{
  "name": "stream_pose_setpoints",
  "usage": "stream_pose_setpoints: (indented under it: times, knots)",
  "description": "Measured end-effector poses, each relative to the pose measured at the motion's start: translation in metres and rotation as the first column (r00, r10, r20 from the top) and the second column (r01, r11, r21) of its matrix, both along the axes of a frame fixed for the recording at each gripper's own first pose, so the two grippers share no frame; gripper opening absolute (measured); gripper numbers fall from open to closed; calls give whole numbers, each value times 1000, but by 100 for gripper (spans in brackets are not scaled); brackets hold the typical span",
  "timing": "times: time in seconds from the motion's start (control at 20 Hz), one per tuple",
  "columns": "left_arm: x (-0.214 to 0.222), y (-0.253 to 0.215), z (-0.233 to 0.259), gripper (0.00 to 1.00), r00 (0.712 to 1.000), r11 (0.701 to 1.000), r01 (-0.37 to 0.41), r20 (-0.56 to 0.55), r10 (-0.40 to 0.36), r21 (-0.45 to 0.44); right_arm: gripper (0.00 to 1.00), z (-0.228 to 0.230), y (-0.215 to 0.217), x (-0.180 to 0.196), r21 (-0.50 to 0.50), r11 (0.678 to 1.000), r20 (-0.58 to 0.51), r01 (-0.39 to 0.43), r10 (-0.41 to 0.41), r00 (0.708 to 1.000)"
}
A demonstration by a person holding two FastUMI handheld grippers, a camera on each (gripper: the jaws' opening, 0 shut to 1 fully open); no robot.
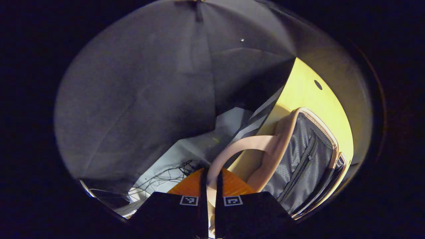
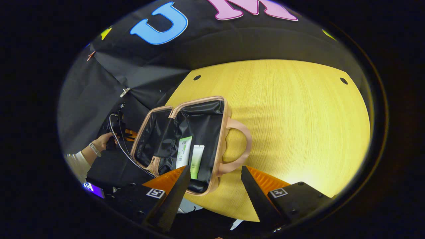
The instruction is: First open the suitcase, pack the skin care products into it, and then close the suitcase.
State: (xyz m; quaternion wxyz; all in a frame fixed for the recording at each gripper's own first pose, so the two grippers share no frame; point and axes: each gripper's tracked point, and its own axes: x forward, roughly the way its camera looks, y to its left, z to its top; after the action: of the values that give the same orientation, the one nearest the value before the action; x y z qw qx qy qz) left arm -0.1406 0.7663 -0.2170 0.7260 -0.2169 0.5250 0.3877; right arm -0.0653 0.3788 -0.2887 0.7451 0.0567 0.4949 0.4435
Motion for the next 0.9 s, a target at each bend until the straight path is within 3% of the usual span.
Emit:
stream_pose_setpoints:
  times: [0.25,0.5,0.8,0.9]
  knots:
    - [15,-15,42,10,995,993,99,9,-100,59,97,4,1,3,16,1000,9,2,-2,1000]
    - [37,-42,109,8,976,968,193,65,-205,161,97,12,-6,2,45,999,9,-17,16,1000]
    - [78,-132,201,6,913,886,357,90,-398,295,97,21,-32,9,74,997,23,-9,7,1000]
    - [97,-171,224,6,877,842,421,87,-473,338,97,25,-42,14,86,996,36,-4,1,999]
